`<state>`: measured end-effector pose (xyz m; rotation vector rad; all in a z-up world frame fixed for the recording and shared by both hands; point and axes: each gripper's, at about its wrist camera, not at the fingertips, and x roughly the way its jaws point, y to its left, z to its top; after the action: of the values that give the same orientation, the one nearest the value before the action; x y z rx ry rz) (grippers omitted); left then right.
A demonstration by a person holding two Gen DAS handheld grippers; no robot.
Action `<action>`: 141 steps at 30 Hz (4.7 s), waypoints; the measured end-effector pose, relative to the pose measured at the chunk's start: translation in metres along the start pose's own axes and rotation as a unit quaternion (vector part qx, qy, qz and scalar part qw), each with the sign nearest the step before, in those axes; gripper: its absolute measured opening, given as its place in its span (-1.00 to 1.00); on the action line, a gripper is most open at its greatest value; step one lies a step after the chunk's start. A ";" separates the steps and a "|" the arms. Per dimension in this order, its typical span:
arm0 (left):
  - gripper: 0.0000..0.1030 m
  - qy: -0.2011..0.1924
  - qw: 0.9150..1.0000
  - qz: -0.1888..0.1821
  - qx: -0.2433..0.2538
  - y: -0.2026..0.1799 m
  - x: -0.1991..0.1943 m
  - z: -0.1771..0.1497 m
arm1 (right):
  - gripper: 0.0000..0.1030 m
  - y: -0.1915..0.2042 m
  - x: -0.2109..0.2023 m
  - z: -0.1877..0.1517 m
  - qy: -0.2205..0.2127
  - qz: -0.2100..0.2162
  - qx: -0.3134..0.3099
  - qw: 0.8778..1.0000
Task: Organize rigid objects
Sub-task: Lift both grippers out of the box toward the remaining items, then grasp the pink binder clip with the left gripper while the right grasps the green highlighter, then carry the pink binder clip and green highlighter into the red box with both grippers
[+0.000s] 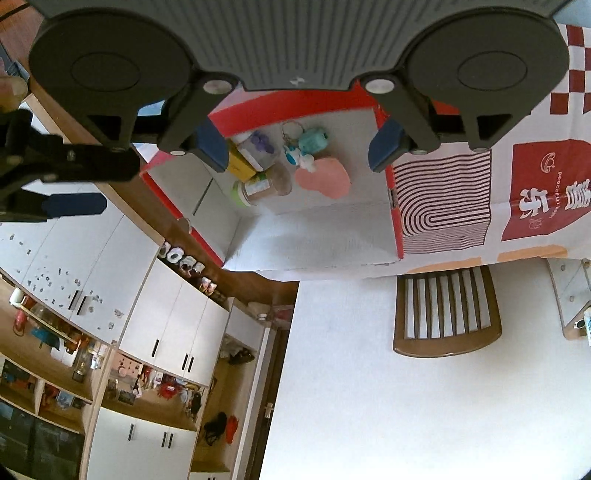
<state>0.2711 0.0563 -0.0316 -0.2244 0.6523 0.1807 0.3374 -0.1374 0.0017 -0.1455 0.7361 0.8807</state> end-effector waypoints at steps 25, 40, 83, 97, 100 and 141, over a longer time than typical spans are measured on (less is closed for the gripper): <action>0.95 0.026 0.999 -0.011 0.028 -0.001 -0.003 -0.106 | 0.99 0.015 -0.005 -0.120 0.071 -0.007 -0.045 0.996; 0.95 0.110 0.992 -0.022 0.050 -0.004 0.031 -0.147 | 0.99 0.026 0.024 -0.160 0.136 -0.033 -0.037 0.989; 0.08 0.113 0.983 -0.058 0.132 -0.027 0.061 -0.145 | 0.57 0.037 0.059 -0.167 0.149 -0.077 -0.042 0.985; -0.01 0.102 0.988 -0.044 0.104 -0.020 0.039 -0.139 | 0.56 0.026 0.035 -0.165 0.148 -0.067 -0.024 0.986; -0.01 0.099 0.991 -0.045 0.081 -0.013 0.031 -0.132 | 0.57 0.026 0.025 -0.160 0.140 -0.062 -0.026 0.988; -0.01 0.004 0.999 -0.021 0.044 0.000 0.018 0.011 | 0.57 -0.011 0.010 -0.004 0.018 -0.075 -0.061 0.995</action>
<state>0.2914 0.0614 -0.0340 -0.1550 0.6621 0.1102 0.3477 -0.1400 -0.0101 -0.3227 0.6951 0.7810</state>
